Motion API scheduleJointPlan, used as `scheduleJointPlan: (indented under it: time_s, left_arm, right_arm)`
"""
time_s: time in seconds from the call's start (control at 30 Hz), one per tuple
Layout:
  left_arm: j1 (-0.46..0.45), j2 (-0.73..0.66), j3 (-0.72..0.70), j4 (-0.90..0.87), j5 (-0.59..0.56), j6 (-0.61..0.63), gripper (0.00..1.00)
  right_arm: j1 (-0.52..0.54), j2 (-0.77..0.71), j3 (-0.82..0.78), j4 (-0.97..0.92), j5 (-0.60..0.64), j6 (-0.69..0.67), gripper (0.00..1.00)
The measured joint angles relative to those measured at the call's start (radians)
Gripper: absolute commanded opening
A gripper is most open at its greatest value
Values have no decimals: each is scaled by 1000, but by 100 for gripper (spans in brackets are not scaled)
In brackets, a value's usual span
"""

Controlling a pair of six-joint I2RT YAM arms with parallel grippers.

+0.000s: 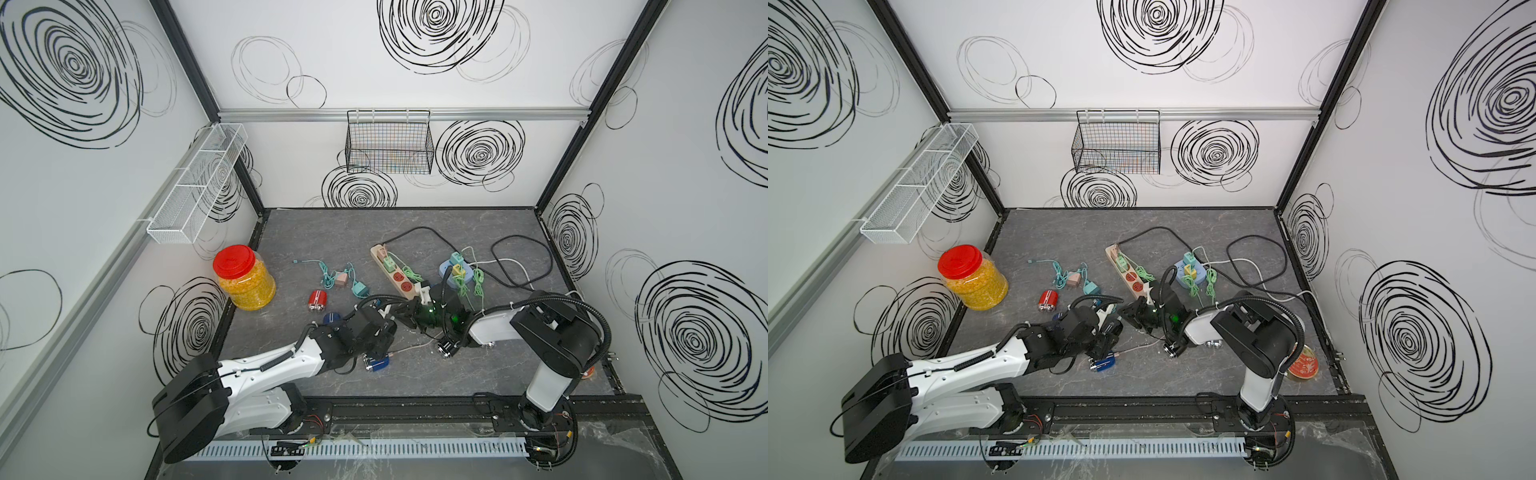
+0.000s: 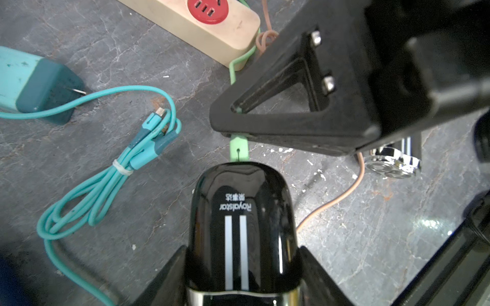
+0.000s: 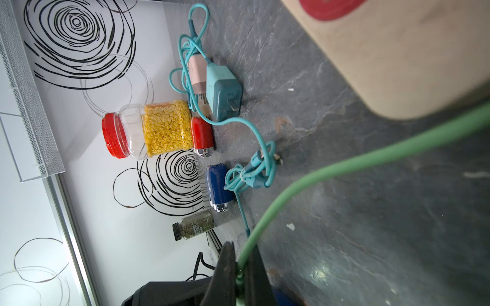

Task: Unplug the electric shaver
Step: Remove the charging cable from the electric shaver.

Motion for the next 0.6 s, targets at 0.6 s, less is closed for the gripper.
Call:
scheduleJointPlan:
  time_s: [0.6]
  left_arm:
    - [3, 53, 47, 19, -21, 3, 38]
  right_arm:
    - [19, -126, 143, -410, 164, -259, 1]
